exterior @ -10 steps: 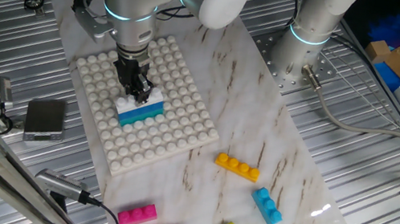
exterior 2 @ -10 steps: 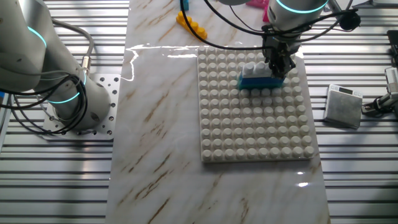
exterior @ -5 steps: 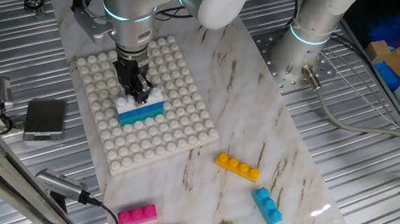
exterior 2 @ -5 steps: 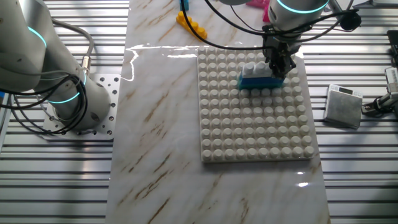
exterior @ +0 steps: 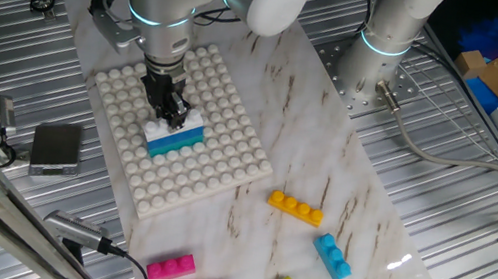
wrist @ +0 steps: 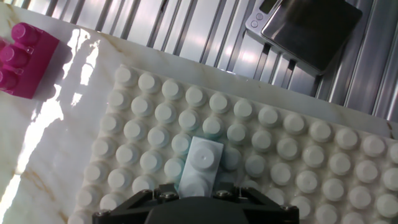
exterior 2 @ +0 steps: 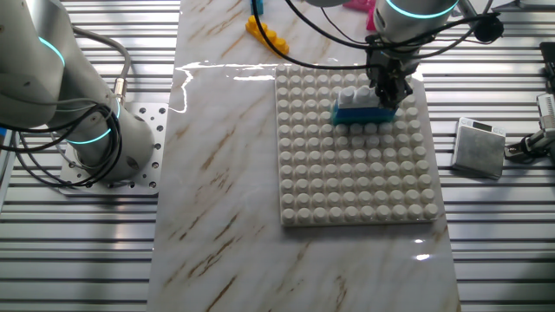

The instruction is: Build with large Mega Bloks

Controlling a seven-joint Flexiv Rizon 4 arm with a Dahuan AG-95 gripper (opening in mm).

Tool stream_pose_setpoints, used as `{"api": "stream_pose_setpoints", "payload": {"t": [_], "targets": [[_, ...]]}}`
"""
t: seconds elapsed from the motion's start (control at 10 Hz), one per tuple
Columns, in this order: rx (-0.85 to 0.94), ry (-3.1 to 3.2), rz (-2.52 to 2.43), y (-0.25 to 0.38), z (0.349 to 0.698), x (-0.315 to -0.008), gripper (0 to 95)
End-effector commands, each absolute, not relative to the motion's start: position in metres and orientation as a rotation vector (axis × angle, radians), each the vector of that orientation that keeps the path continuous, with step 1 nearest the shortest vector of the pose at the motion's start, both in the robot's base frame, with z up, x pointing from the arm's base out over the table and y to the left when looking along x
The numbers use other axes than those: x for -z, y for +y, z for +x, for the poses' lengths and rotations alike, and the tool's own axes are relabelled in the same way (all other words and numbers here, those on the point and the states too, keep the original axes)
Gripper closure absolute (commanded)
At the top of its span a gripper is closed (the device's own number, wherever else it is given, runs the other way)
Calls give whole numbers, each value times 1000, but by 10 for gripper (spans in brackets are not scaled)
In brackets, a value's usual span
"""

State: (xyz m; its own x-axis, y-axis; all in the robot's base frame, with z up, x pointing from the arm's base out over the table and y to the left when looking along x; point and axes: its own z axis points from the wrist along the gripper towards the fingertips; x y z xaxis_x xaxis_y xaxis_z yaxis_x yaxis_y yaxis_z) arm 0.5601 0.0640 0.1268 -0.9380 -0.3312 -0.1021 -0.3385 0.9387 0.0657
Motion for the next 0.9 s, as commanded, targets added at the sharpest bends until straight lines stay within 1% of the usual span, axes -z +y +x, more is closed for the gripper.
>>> {"api": "stream_pose_setpoints", "payload": {"t": [0.1,0.2,0.3,0.9], "targets": [[-126,3005,-520,64,560,-127,570],[-126,3005,-520,64,560,-127,570],[-159,3092,-572,85,557,-190,570],[-141,3091,-585,85,558,-188,570]]}}
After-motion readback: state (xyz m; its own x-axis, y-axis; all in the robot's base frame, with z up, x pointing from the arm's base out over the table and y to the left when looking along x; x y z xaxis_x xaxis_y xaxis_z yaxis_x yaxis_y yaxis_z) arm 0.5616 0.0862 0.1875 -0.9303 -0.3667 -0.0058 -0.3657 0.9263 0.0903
